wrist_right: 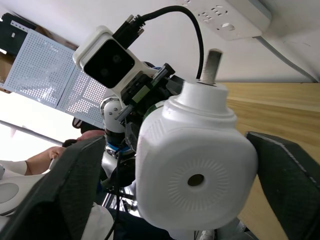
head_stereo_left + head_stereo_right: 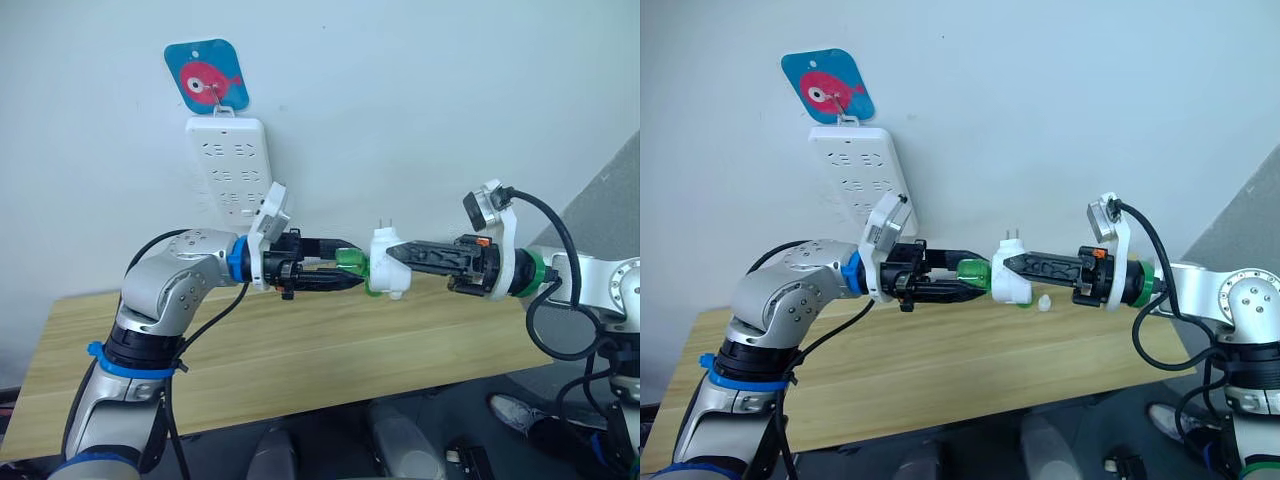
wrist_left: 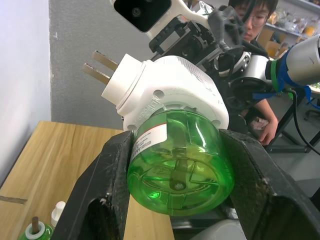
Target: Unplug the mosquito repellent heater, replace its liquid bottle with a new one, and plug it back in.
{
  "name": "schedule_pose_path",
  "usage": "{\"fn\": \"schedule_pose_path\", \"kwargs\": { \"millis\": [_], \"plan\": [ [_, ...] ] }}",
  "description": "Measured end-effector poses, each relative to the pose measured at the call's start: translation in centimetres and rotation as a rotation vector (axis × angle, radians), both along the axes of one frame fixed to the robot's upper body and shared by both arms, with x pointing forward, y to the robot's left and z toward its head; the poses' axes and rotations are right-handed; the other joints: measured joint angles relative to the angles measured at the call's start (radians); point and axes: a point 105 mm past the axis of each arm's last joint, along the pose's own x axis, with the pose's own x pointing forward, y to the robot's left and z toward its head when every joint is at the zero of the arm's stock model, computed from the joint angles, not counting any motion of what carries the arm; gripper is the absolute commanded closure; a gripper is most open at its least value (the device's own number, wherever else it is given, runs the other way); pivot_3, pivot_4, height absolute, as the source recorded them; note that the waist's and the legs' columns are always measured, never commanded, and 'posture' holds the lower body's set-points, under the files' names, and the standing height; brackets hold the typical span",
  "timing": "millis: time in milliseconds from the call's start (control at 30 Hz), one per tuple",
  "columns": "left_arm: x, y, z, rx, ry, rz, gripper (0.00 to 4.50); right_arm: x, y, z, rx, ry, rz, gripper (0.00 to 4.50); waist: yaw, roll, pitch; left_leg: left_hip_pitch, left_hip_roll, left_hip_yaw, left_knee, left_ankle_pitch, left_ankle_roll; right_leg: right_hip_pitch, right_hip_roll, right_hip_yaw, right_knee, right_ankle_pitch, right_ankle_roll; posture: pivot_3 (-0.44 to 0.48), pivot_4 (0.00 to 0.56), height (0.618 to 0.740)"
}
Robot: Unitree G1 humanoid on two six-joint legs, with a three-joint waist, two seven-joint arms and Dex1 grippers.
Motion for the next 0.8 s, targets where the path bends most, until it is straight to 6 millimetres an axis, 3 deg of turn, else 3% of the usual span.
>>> {"fn": "schedule_pose_path", "kwargs": {
  "millis": [233, 467, 667, 733, 800],
  "plan": [
    [0.1, -0.3, 0.0, -0.012, 0.016, 0.010, 2.20, -0.4, -0.6, -0.3, -0.048, -0.002, -0.005, 0.00, 0.002, 0.000, 0.000, 0.000, 0.000, 0.000, 0.000, 0.000, 0.000, 0.000, 0.000, 0.000, 0.000, 0.000, 0.000, -0.216, 0.104, 0.736],
    [1.1, 0.2, -0.1, -0.031, 0.065, 0.091, 2.20, -3.0, -2.0, -1.6, -0.197, -0.006, 0.039, 0.00, 0.001, 0.000, 0.000, 0.000, 0.000, 0.000, 0.000, 0.000, 0.000, 0.000, 0.000, 0.000, 0.000, 0.000, 0.000, -0.226, 0.100, 0.736],
    [1.2, 0.3, -0.1, -0.059, 0.137, 0.095, 2.20, -4.0, -2.9, -2.9, -0.382, -0.164, 0.052, 0.00, 0.002, 0.000, -0.004, 0.000, 0.000, 0.000, 0.000, 0.000, 0.000, 0.000, 0.000, 0.000, 0.000, 0.000, 0.001, -0.230, 0.102, 0.736],
    [1.1, 0.4, -0.2, -0.060, 0.170, 0.080, 2.20, -3.4, -3.3, -2.5, -0.403, -0.237, 0.022, 0.00, 0.001, 0.000, -0.004, 0.000, 0.000, 0.000, 0.000, 0.000, 0.000, 0.000, 0.000, 0.000, 0.000, 0.000, 0.001, -0.232, 0.106, 0.736],
    [0.8, 0.8, -0.4, -0.041, 0.195, 0.068, 2.20, -2.8, -3.9, -1.4, -0.401, -0.303, -0.007, 0.36, 0.000, 0.001, -0.004, 0.001, 0.000, 0.001, 0.000, 0.000, 0.000, 0.000, 0.000, 0.000, 0.000, 0.000, 0.001, -0.234, 0.108, 0.736]
  ]
}}
